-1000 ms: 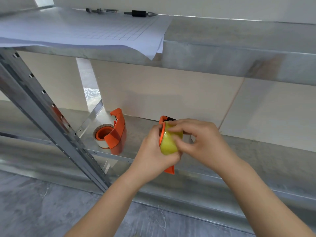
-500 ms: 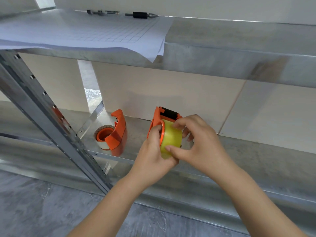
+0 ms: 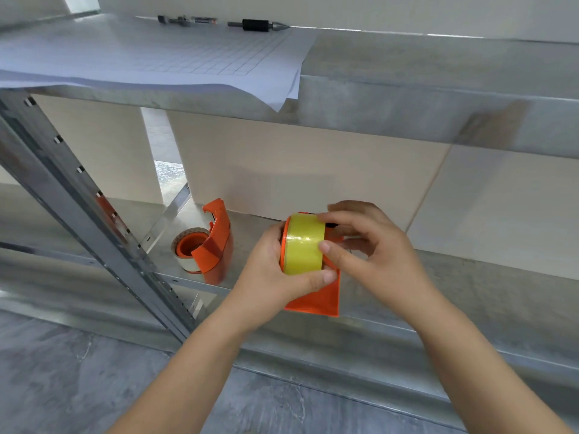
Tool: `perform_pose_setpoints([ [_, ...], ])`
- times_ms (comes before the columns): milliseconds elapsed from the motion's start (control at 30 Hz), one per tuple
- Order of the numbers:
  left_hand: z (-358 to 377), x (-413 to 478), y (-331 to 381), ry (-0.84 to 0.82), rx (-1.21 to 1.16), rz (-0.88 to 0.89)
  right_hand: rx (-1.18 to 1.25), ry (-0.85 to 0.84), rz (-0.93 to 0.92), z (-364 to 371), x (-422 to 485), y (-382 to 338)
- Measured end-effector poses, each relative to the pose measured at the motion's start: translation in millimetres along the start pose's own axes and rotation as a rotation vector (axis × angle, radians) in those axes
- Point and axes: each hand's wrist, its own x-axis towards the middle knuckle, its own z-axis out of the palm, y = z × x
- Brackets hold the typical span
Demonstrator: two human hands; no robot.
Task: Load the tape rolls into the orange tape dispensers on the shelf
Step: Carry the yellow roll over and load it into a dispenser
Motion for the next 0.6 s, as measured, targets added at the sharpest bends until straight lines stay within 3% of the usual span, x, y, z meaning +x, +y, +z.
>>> perform_pose_setpoints([
  [167,-4,-3,0,-0.071,-0.002,0.002,0.111,0.007,0.064,3,4,6],
  [433,0,-1,8,-0.003,-0.111,0.028,-0.109,-0.099,0.008,-4,7,6],
  [600,4,1,15,0.036,-0.160,-0.047,-0.176,-0.166,-0.075,-3,7,6],
])
